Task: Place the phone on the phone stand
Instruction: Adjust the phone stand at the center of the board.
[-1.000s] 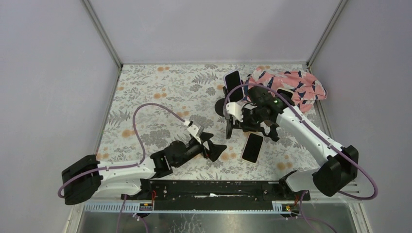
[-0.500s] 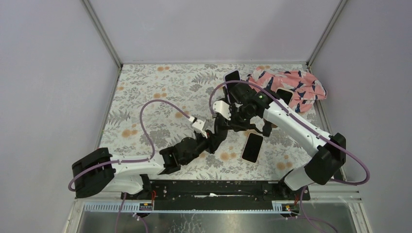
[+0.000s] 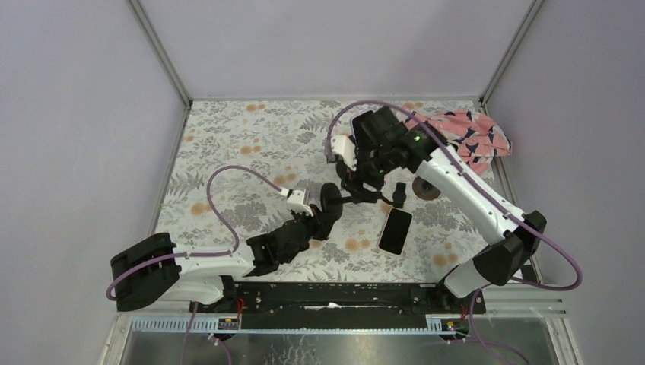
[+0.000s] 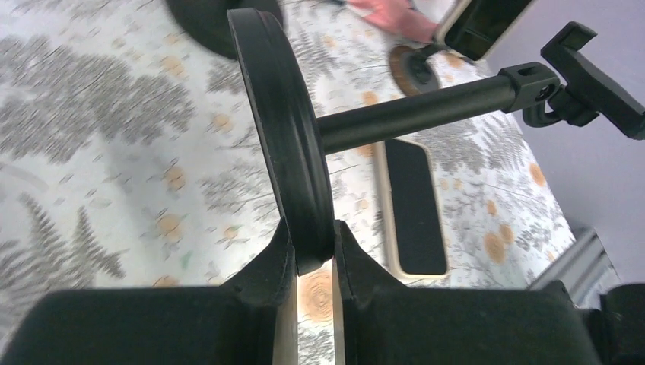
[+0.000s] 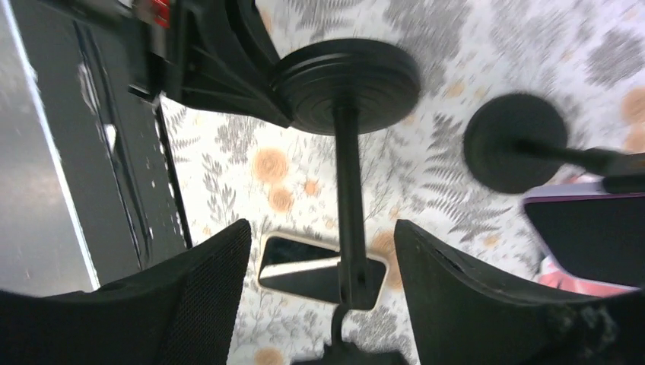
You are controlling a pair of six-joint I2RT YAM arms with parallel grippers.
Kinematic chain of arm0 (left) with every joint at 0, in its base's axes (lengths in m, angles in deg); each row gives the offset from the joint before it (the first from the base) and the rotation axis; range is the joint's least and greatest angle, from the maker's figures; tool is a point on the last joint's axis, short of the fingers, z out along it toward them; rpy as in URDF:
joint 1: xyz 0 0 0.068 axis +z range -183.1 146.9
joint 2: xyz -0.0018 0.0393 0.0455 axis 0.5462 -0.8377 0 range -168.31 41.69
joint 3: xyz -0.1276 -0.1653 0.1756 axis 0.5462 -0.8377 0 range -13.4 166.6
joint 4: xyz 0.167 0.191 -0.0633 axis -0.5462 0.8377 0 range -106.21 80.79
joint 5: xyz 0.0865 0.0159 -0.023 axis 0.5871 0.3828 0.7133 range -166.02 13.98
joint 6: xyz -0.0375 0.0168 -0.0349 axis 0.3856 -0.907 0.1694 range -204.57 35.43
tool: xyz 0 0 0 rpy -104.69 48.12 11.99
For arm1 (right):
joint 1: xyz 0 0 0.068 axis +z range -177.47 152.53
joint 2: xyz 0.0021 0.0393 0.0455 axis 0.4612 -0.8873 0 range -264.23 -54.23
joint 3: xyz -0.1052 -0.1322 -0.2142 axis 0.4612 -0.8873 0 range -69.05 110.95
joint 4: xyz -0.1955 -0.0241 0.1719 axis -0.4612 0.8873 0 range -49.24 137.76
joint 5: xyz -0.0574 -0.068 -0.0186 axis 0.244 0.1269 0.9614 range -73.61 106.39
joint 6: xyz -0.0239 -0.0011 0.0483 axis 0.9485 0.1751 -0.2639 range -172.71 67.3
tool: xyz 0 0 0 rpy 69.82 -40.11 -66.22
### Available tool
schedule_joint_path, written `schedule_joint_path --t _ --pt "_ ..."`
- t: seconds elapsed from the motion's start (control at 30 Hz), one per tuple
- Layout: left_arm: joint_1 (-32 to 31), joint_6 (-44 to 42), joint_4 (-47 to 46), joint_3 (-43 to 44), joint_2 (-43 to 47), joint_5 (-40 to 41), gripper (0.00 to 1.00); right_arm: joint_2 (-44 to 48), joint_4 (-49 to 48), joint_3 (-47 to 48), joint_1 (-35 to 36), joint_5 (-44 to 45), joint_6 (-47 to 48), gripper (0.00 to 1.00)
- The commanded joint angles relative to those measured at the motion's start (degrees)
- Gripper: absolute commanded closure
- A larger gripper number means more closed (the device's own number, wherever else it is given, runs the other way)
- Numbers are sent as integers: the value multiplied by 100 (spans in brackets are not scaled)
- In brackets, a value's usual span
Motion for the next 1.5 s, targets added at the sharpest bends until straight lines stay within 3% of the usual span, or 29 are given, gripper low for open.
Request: schedule_joint_path --t 0.0,0.1,0.17,0.27,0.37,0.5,0.7,0.83,1.07,1.3,1.37,1.47 --pt "17 846 -634 -473 201 950 100 255 227 872 -667 -1194 -546 21" --pt "-50 856 -1042 -710 249 1393 100 608 -155 589 -1299 -1956 -1060 18" --pt "-118 655 -1395 -803 282 1636 100 1005 -823 -158 -1684 -2201 -1732 14" --pt "-221 43 -2155 -944 248 1879 100 1699 -2348 -1381 -2427 -2263 -3507 1" --pt "-246 -470 -3146 -1247 137 1933 100 2287 -3899 -2556 -3106 -2778 -5440 0" --pt "-241 -806 -4158 -1607 35 1746 100 2547 -5453 -3565 -3551 -3552 -7225 0" --pt "-240 -947 -4501 -1652 105 1345 100 2376 -7016 -4316 -3604 -4068 -8582 6" --pt "-240 -933 -4503 -1577 163 1165 100 2262 -7212 -4439 -3516 -4197 -8665 11" --pt "-244 -846 -4424 -1495 188 1084 100 2183 -7393 -4371 -3246 -4475 -8683 44" --pt "-240 -816 -4244 -1446 223 1125 100 2197 -7427 -4353 -3141 -4639 -8623 45" --pt "-240 -806 -4220 -1446 238 1127 100 2186 -7399 -4320 -3123 -4690 -8540 57" --pt "-240 -785 -4145 -1450 275 1126 100 2099 -7270 -4158 -3121 -4788 -8355 87"
